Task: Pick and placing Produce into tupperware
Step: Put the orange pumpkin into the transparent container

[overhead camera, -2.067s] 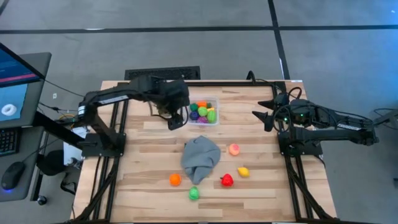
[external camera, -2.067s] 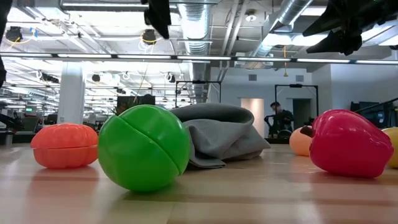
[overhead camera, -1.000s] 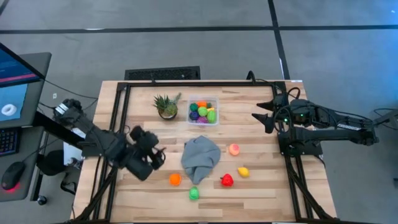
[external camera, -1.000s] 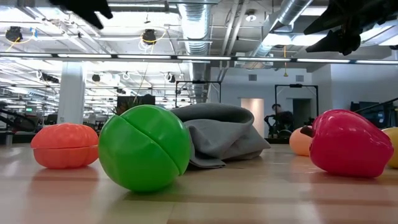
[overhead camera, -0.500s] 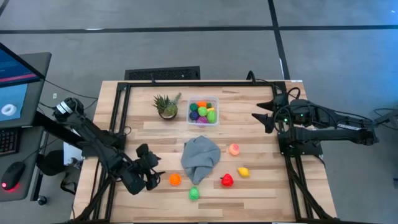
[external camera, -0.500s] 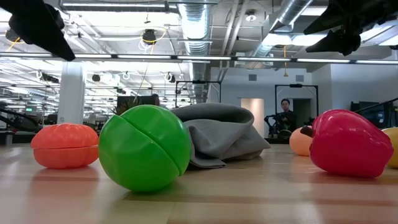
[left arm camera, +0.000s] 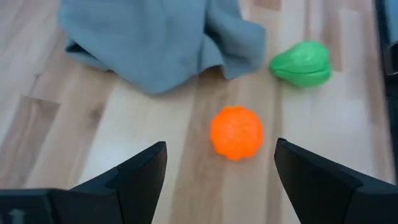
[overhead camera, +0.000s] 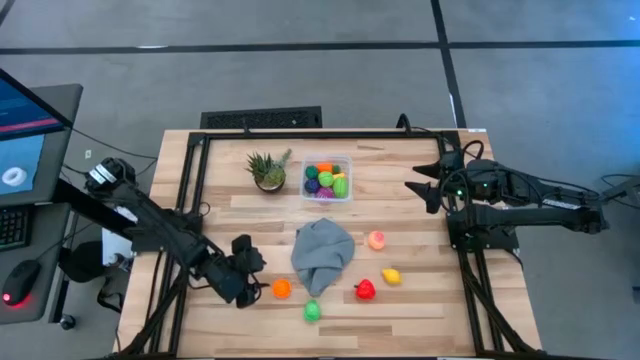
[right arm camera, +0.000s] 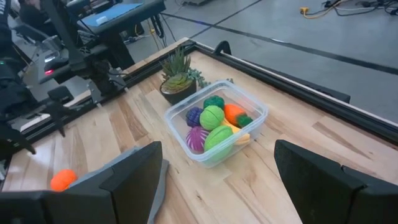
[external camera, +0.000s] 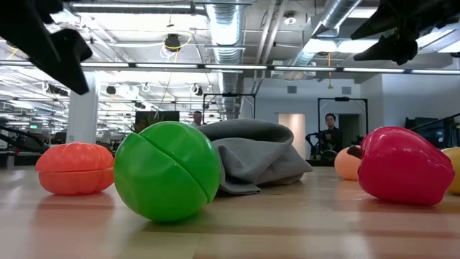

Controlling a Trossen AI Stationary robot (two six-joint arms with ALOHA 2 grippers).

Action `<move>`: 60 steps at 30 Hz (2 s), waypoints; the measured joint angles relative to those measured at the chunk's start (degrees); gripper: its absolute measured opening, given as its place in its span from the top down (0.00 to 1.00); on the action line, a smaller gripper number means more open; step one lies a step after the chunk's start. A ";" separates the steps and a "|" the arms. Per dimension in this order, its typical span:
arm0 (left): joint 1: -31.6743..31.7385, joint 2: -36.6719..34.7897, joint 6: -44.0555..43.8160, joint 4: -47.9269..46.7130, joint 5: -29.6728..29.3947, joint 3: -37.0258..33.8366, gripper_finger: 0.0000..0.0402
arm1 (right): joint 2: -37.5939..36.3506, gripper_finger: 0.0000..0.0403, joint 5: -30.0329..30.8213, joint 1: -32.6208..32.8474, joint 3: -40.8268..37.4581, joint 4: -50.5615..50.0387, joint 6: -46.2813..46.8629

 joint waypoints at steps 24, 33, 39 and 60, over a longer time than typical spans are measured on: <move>9.42 9.61 17.90 10.90 17.98 -0.41 0.29 | 0.75 0.17 0.02 0.02 0.00 -0.43 0.58; 9.47 13.25 19.30 12.25 17.52 0.94 0.29 | 2.41 0.17 0.02 0.00 -0.02 -0.56 0.54; 9.50 14.06 19.30 13.85 17.39 0.96 0.29 | 3.71 0.17 0.02 0.00 0.00 -0.50 0.50; 11.98 15.94 20.98 15.48 20.53 0.96 0.29 | 4.13 0.17 0.00 0.00 0.02 0.50 0.50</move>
